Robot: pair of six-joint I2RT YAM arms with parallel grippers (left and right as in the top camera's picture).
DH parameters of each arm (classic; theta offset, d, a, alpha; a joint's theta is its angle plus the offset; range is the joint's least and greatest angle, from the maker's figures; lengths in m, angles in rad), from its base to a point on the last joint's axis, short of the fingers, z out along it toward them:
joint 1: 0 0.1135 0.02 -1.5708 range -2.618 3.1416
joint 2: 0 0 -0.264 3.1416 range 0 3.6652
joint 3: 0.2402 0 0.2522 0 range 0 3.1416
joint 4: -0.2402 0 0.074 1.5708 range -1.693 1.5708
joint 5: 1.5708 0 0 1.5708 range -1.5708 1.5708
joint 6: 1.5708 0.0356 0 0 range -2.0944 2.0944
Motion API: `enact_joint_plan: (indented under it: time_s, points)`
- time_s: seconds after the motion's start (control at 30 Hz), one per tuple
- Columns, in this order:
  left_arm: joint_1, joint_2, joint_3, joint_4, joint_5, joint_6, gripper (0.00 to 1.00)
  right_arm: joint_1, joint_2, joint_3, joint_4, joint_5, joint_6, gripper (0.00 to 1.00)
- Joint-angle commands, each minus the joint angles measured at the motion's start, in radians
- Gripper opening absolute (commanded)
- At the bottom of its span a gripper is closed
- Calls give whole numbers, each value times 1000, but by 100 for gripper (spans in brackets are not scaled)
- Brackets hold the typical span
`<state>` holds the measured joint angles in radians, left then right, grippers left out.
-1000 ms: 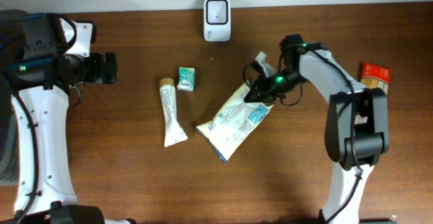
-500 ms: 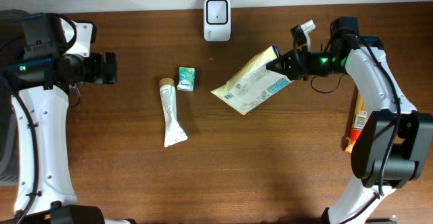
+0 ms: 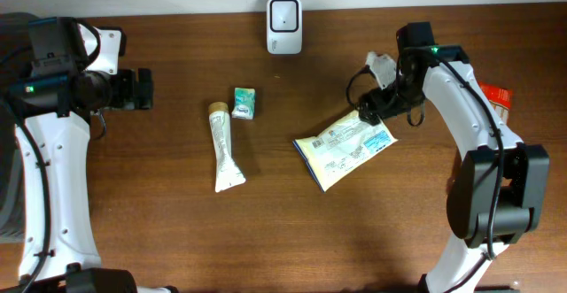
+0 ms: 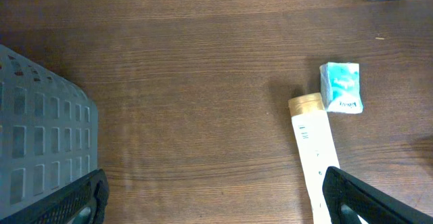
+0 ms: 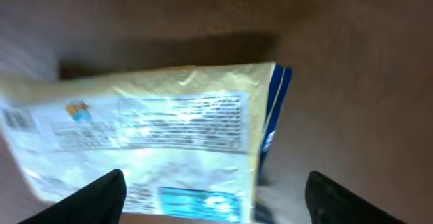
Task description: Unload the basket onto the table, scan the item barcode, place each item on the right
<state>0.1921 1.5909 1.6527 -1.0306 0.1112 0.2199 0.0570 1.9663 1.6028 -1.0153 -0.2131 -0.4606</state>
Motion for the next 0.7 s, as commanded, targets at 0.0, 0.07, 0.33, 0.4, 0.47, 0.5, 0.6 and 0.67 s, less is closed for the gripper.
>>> enact_joint_plan:
  time_s: [0.0,0.07,0.33,0.4,0.47,0.5,0.6,0.67]
  points:
    - [1,-26,1,0,-4,13,99,2,-27,18,2,39,-480,98]
    - [1,-26,1,1,-4,13,99,2,-11,14,-3,14,-647,98]
    - [1,-26,1,0,-4,13,99,2,130,2,-99,-215,-867,86]
    - [1,-26,1,0,-4,13,99,3,149,-4,-147,-248,-867,83]
    - [1,-26,1,0,-4,13,99,4,158,-51,-118,-240,-867,83]
    - [1,-26,1,0,-4,13,99,4,163,-93,-71,-217,-867,83]
    - [1,-26,1,0,-4,13,99,4,167,-196,57,-187,-865,93]
    - [1,-26,1,0,-4,13,99,16,167,-215,79,-187,-783,96]
